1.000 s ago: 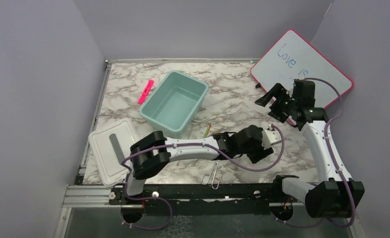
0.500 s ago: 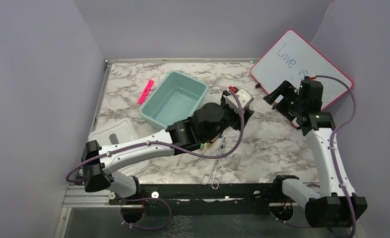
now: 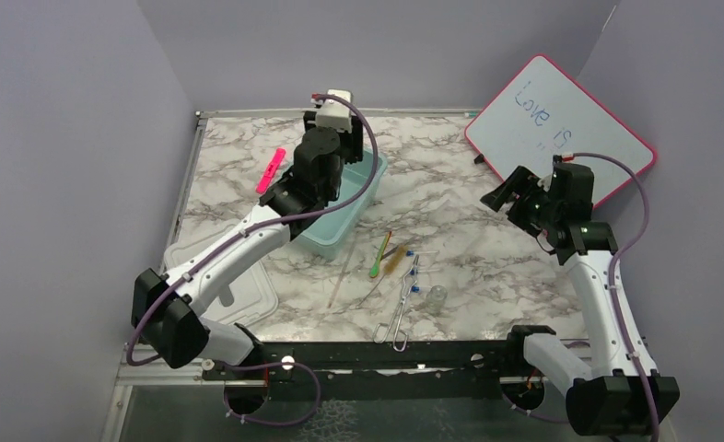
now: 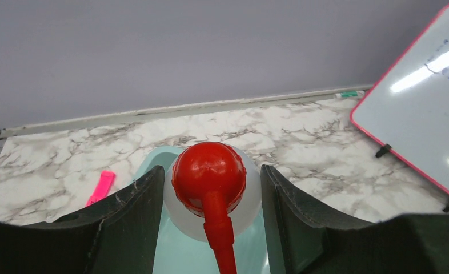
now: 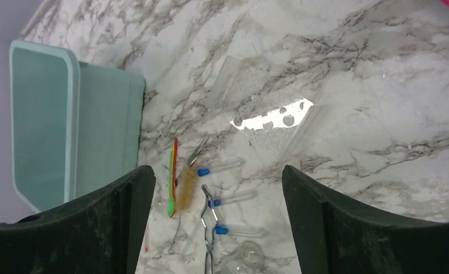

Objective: Organize the chemistry lab equipment

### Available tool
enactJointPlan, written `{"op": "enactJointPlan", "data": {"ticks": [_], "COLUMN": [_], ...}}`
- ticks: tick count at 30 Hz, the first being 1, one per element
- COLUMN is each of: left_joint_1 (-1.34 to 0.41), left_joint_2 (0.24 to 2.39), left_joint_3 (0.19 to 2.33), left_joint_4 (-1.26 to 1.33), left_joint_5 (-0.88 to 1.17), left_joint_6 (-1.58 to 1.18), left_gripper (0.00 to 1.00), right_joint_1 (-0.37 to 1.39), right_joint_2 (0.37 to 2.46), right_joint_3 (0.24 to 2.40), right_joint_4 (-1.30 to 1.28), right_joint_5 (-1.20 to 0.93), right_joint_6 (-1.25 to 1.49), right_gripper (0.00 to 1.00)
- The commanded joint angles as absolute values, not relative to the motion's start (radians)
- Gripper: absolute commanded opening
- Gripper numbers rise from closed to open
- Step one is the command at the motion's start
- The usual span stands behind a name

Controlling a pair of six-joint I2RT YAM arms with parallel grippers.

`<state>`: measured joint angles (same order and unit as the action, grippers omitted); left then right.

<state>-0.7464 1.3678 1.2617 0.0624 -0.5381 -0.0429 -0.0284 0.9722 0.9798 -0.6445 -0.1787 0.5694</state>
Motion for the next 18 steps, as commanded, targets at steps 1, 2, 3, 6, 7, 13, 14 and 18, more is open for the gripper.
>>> {"op": "enactJointPlan", "data": {"ticks": [1,2,3,6,7,13,14,18], "left_joint_1": [-0.620,-0.587,-0.553,-0.477,-0.461,-0.422,-0.422,-0.422], "left_joint_2": [1.442,1.466,1.488,1.550,1.567,1.655,1.668,1.718], "left_joint_3": [1.249,1.249,1.245,1.222,1.207,1.174,1.173,1.171], "left_joint_4": [0.093,0.091,0.097,0.132,0.147,0.213,0.223,0.258], "left_joint_5": [-0.524,-0.492,-0.457,-0.402,-0.383,-0.309,-0.304,-0.314], "left_joint_6": [-0.154,-0.177,-0.201,-0.242,-0.253,-0.273,-0.277,-0.284], "left_gripper": [0.34,0.34,0.33,0.32,0.32,0.31,0.31,0.31], "right_joint_1": [-0.035,-0.035,-0.035,-0.035,-0.035,-0.035,-0.035,-0.035], "right_joint_2": [0.933,0.931,0.928,0.924,0.925,0.946,0.951,0.976], "right_joint_3": [0.930,0.923,0.914,0.900,0.896,0.881,0.878,0.870], "right_joint_4": [-0.629,-0.631,-0.632,-0.633,-0.633,-0.635,-0.632,-0.621], "right_joint_5": [-0.310,-0.323,-0.334,-0.348,-0.351,-0.354,-0.359,-0.379], "right_joint_6": [0.546,0.546,0.547,0.550,0.552,0.555,0.555,0.559], "right_gripper": [0.86,0.85,0.85,0.85,0.85,0.84,0.84,0.84]}}
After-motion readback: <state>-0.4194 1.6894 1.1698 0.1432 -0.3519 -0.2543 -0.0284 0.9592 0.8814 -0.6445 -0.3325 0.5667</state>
